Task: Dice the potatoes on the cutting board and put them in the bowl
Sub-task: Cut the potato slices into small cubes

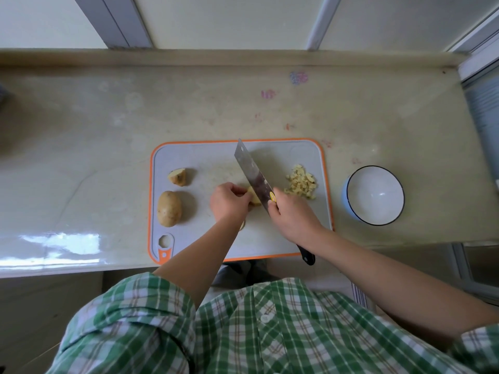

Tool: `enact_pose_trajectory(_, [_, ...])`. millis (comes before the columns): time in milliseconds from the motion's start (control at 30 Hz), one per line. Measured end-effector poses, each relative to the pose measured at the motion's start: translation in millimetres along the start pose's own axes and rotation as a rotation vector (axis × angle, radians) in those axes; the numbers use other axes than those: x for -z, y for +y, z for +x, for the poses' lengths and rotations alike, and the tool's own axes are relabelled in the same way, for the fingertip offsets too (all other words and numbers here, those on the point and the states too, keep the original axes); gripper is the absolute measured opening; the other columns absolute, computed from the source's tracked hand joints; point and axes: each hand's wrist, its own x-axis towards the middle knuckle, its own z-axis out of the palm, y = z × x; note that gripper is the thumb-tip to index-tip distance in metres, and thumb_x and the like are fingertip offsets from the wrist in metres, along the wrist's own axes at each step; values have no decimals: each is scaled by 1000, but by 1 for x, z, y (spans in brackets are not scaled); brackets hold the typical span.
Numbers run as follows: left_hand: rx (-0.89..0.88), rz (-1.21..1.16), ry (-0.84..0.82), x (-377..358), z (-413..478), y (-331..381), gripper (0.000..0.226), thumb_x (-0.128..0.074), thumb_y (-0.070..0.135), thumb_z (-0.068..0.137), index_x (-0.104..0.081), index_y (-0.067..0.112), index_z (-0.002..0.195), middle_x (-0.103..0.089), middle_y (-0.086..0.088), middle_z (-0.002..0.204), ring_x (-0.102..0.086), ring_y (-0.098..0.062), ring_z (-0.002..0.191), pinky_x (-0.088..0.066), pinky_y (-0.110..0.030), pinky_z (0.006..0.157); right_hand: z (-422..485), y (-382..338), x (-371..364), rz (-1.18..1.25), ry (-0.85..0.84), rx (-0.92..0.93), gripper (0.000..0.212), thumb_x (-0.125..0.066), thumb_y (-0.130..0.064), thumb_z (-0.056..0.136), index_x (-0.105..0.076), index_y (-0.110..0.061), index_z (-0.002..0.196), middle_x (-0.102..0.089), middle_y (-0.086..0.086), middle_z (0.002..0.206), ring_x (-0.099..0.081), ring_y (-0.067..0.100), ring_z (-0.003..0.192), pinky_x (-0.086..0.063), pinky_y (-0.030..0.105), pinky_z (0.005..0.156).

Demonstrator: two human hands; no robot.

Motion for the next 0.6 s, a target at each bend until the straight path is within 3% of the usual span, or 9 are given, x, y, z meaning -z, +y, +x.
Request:
enact_pose_trajectory(133, [32, -27, 2, -1, 1, 1, 19, -76, 12, 76, -63, 22, 65, -71, 2, 73, -71, -20, 69, -58, -37, 76, -2, -2, 0, -33, -25, 8, 20, -39, -17, 100, -37, -13, 80, -40, -1, 59, -36, 10, 50, -19, 27, 45])
enact_pose_trajectory(333, [59, -47, -10, -3, 5, -1, 21, -78, 12, 75, -63, 19, 62, -71, 0, 72, -71, -21, 69, -58, -39, 75, -4, -1, -14, -1, -21, -13, 15, -39, -18, 100, -39, -13, 85, -41, 0, 64, -39, 17, 55, -25, 34, 48])
enact_pose_trajectory(500, [61, -52, 0, -1, 2, 1, 27, -78, 11, 75, -59, 20, 58, -71, -1, 69, -71, -21, 69, -54, -29, 67, 0, -5, -26, -45, 2, -10, 9, -39, -18, 99, -40, -12, 91, -41, 2, 66, -40, 27, 61, -29, 34, 55])
enact_pose_trajectory(600, [45, -41, -11, 1, 1, 2, 24, -78, 13, 75, -61, 19, 59, -71, -1, 69, -71, -20, 69, -54, -30, 68, 0, -2, -28, -39, 21, -9, 14, -38, -21, 100, -44, -9, 96, -42, 2, 64, -42, 27, 59, -29, 34, 53])
